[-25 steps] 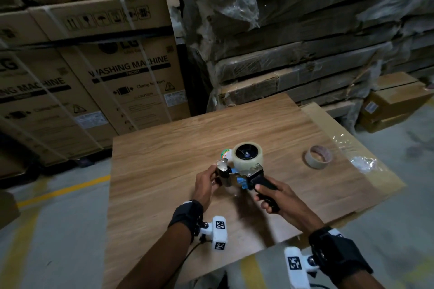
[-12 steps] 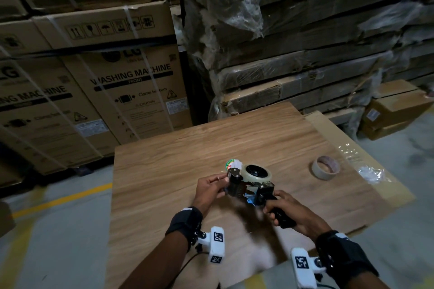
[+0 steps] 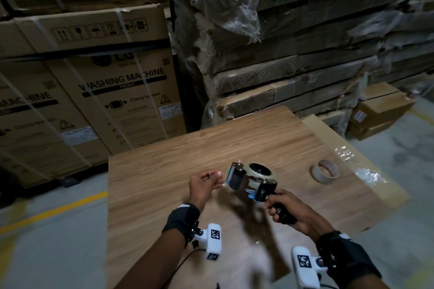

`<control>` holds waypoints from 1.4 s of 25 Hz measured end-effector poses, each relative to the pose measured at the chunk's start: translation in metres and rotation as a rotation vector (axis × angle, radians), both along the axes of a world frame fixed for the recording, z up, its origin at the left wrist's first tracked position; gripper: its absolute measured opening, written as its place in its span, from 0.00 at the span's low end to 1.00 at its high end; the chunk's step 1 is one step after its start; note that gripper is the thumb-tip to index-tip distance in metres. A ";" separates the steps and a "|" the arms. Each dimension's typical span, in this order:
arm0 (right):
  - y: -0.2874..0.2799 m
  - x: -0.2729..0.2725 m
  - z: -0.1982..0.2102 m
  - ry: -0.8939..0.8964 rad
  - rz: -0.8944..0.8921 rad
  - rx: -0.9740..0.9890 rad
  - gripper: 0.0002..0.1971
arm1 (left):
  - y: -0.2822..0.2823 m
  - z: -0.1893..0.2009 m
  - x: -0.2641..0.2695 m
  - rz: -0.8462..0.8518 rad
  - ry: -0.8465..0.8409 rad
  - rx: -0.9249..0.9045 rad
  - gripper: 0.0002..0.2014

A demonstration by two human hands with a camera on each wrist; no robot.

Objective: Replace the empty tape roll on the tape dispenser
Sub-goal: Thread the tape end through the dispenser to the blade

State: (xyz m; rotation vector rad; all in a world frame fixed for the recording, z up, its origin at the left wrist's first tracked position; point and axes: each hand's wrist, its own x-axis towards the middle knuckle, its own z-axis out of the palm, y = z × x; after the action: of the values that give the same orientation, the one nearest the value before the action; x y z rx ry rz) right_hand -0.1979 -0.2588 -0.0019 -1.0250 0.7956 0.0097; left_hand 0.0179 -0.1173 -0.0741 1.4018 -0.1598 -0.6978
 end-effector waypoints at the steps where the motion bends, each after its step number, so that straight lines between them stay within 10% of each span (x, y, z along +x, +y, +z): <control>1: 0.001 0.002 0.001 0.000 -0.011 0.007 0.10 | 0.001 0.002 0.003 -0.031 0.026 -0.021 0.05; 23: -0.073 0.021 0.015 0.017 0.058 0.095 0.19 | -0.061 0.014 -0.013 0.030 -0.142 0.057 0.06; 35: -0.103 0.023 0.008 0.023 0.033 0.119 0.07 | -0.095 0.012 -0.027 0.092 -0.144 0.106 0.04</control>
State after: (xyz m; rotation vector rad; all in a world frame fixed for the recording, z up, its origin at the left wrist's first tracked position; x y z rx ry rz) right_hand -0.1746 -0.3619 0.0062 -0.9265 0.7896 0.0961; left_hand -0.0088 -0.2123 -0.0617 1.5521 -0.1727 -0.5359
